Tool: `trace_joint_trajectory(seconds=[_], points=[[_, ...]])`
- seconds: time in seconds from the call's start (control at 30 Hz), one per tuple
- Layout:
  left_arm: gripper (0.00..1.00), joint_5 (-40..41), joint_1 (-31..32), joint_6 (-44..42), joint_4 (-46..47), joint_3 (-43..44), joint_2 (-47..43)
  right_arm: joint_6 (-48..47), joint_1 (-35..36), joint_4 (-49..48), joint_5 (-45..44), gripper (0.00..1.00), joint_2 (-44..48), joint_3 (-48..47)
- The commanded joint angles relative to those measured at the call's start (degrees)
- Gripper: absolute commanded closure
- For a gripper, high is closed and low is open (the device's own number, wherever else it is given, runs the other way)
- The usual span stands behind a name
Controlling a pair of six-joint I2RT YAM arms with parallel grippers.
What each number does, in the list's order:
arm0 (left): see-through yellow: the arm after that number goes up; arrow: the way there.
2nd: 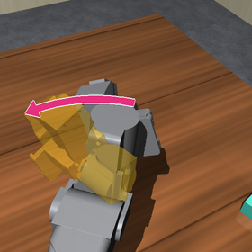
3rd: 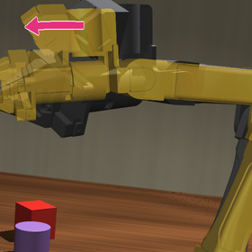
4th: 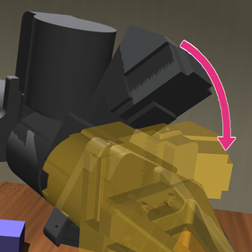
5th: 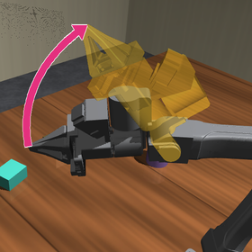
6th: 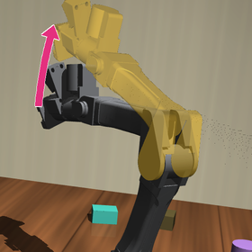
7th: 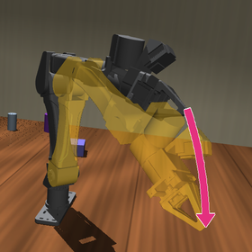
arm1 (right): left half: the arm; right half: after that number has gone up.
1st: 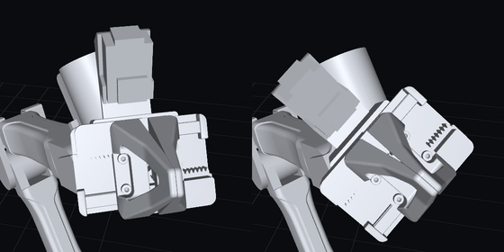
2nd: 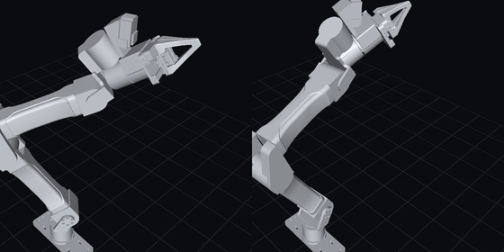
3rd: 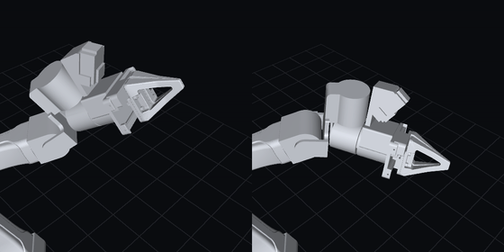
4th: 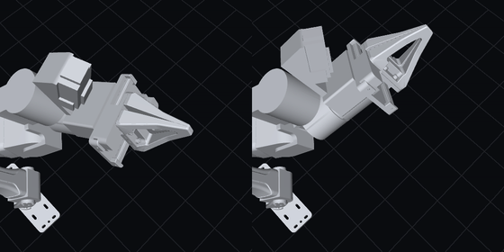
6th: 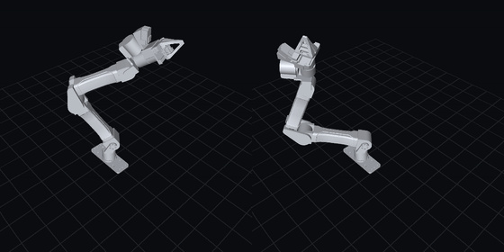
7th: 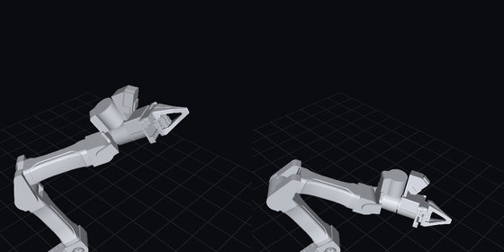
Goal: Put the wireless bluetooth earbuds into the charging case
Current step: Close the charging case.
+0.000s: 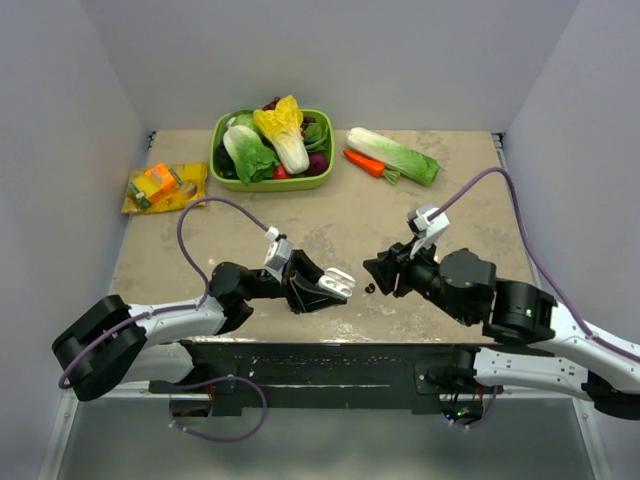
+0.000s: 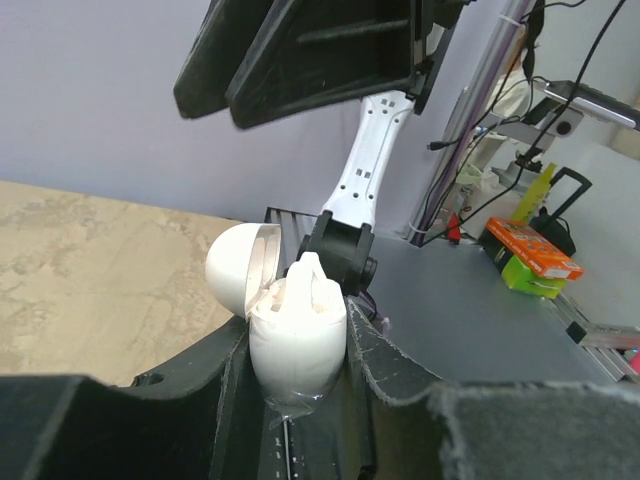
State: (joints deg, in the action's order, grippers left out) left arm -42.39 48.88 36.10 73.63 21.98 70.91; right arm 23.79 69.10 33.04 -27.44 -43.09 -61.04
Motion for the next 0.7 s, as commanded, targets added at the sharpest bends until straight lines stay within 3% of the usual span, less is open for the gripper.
trace_joint_trajectory(seconds=[0.0,0.67], points=[[1.00,3.5,0.9,-5.9,35.0,0.0,0.3,1.4,0.2,-1.2,-5.0,0.59,-3.4,0.2],[1.00,6.0,1.9,-9.0,35.0,-1.0,0.4,-2.0,0.2,-5.4,1.3,0.63,-9.6,0.1]])
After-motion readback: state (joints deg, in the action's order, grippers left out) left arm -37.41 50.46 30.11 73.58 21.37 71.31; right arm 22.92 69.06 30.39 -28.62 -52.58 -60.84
